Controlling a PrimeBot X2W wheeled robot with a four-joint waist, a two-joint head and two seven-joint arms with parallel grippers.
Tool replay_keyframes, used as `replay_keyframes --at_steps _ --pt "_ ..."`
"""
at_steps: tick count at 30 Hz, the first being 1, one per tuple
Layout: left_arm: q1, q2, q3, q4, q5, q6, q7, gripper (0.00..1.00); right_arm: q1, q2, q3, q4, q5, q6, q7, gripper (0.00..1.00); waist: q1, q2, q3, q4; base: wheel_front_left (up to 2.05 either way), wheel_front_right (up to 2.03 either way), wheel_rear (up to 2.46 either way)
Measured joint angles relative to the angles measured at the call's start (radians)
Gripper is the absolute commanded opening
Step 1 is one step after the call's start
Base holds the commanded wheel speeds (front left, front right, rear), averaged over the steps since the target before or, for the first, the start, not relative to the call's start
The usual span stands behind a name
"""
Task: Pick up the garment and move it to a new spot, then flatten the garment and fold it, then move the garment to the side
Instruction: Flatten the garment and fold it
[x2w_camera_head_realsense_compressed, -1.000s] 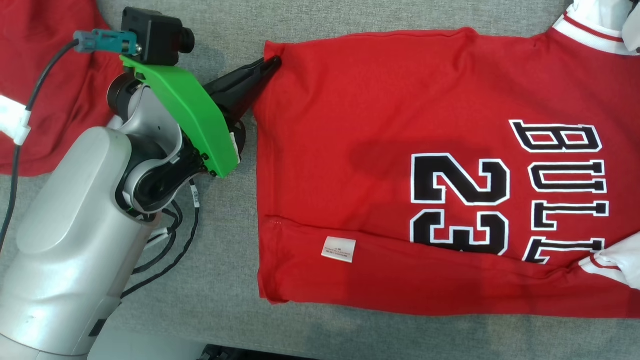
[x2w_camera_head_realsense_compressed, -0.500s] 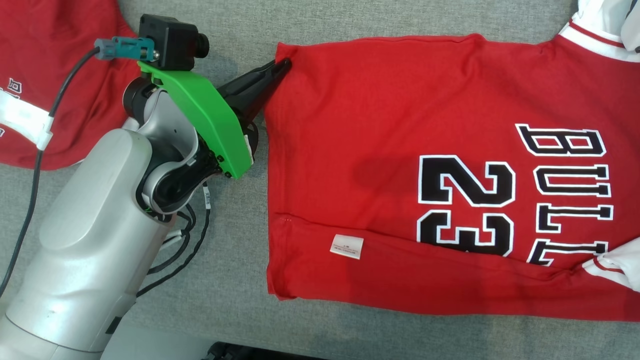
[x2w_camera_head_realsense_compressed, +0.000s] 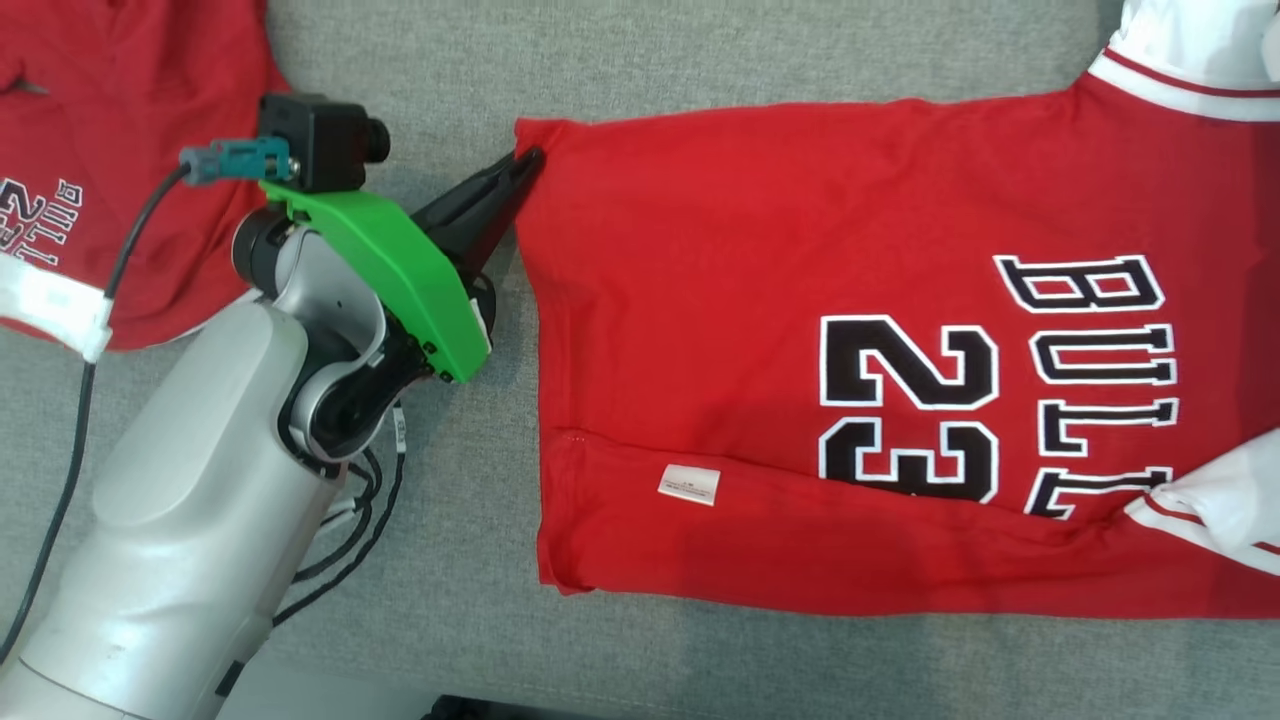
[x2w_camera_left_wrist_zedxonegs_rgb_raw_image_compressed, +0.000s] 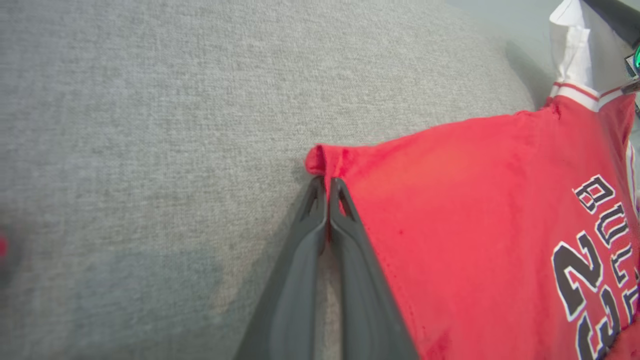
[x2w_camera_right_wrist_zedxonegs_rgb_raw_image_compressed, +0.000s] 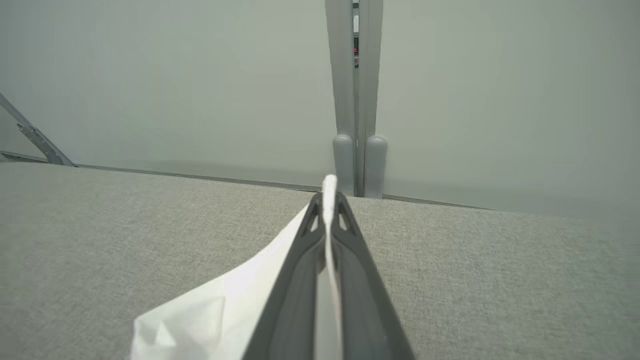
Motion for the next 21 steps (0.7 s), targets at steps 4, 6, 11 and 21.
replay_keyframes --at_steps 4,6,11,21 --pt "0.028 0.004 0.004 0.018 0.000 0.000 -0.038 0.00 0.058 0.012 -0.020 -0.023 0.049 0.013 -0.045 0.00 0.0000 0.0000 -0.039 -0.014 0.00 0.00 0.00" --pt "0.042 0.011 0.009 0.022 0.004 0.000 -0.059 0.00 0.103 0.021 -0.024 -0.029 0.072 0.017 -0.059 0.00 0.0000 0.0000 -0.060 -0.023 0.00 0.00 0.00" --pt "0.080 0.035 0.018 0.039 0.019 0.000 -0.105 0.00 0.213 0.049 -0.017 -0.046 0.106 0.030 -0.094 0.00 0.0000 0.0000 -0.120 -0.050 0.00 0.00 0.00" --pt "0.213 0.055 0.002 0.051 0.037 0.000 -0.159 0.00 0.381 0.073 -0.049 -0.124 0.172 0.036 -0.170 0.00 -0.0001 0.0000 -0.246 -0.110 0.00 0.00 0.00"
